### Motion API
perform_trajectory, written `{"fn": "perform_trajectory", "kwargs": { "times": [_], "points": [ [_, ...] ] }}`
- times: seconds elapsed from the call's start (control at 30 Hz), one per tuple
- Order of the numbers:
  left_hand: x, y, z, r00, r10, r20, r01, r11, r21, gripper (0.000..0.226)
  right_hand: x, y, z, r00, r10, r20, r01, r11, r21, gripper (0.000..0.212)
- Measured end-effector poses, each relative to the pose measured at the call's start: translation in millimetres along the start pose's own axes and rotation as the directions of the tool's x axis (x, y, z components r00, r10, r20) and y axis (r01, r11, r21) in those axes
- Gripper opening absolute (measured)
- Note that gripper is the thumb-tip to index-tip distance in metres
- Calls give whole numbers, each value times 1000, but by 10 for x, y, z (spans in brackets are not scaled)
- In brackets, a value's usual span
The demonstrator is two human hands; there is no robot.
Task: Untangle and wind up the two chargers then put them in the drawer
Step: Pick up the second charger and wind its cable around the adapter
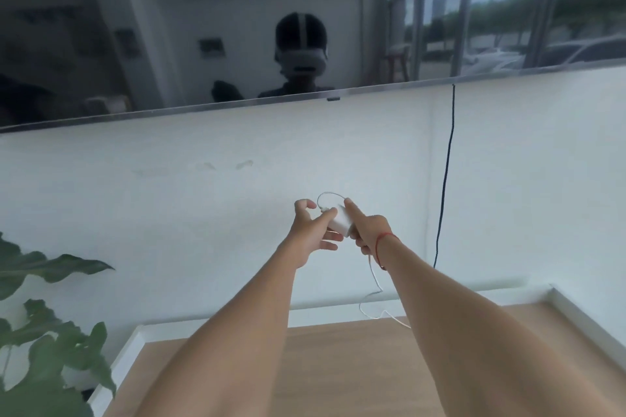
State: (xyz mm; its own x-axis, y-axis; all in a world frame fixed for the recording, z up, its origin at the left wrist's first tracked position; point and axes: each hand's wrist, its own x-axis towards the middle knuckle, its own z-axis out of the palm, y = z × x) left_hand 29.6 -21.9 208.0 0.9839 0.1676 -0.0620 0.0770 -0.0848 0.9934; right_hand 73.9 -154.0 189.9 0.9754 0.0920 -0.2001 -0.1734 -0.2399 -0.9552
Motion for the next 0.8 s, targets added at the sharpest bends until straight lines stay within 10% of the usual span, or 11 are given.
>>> {"fn": "perform_trajectory", "kwargs": {
  "times": [0.3,0.8],
  "points": [
    [-154,375,-119,949,-59,311,54,998,23,19,18,-292,-213,980,-93,178,87,995,42,59],
    [-98,554,-140,966,229,119,-185,935,-304,17,-101,-513,-75,988,-146,-58,155,848,506,28]
  ]
}}
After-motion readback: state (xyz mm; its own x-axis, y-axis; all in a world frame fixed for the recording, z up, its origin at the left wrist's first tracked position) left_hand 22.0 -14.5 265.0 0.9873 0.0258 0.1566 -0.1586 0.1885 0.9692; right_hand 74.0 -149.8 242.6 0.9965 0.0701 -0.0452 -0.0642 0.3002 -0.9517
